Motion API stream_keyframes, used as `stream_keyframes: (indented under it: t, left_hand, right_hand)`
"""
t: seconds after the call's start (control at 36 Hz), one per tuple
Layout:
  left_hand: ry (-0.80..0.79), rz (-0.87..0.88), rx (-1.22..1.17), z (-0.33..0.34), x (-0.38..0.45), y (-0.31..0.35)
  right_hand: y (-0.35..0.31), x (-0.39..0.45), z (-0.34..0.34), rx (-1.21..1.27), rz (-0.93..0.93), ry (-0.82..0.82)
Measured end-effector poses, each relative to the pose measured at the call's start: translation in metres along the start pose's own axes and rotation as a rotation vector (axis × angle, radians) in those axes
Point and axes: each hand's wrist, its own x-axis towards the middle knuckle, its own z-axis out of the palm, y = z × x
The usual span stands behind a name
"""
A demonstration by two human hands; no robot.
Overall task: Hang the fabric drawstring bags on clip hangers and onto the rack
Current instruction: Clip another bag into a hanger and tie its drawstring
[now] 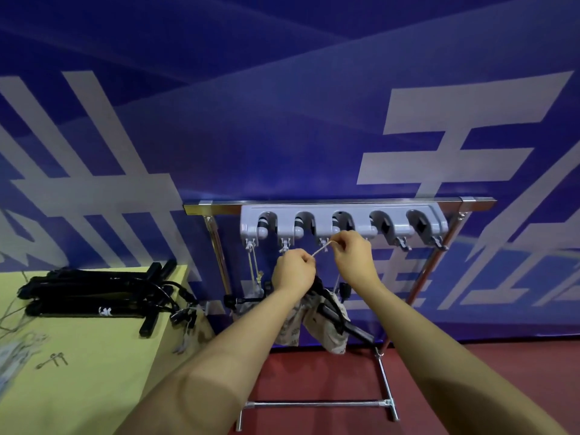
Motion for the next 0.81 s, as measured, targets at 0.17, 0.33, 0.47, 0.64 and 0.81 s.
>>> stream_keyframes:
  t: [0.17,0.33,0.47,0.64,0.81]
  left_hand:
    - [-0.056,0.004,0.074,0.011,0.004,-0.013]
    - [-0.088,0.021,0.093,0.014,0.004,-0.013]
    - [-0.124,0.04,0.062,0.002,-0.004,-0.016]
    - [-0.077,0.037,0.004,-0.032,-0.023,-0.03]
    - [0.015,0.001,-0.055,-0.086,-0.043,-0.064]
  right_hand:
    - [0.018,-0.008,0.013,-0.094,0.022,-0.041]
    - [0.013,-0.015,0.016,-0.106,0.063,-0.067]
    - [0.012,-0.027,0.017,-0.127,0.106,-0.06]
    - [-0.015,-0.051,0.026,-0.11,0.071,-0.108]
    - [-0.062,-0.069,0.05,-0.079,0.017,-0.18]
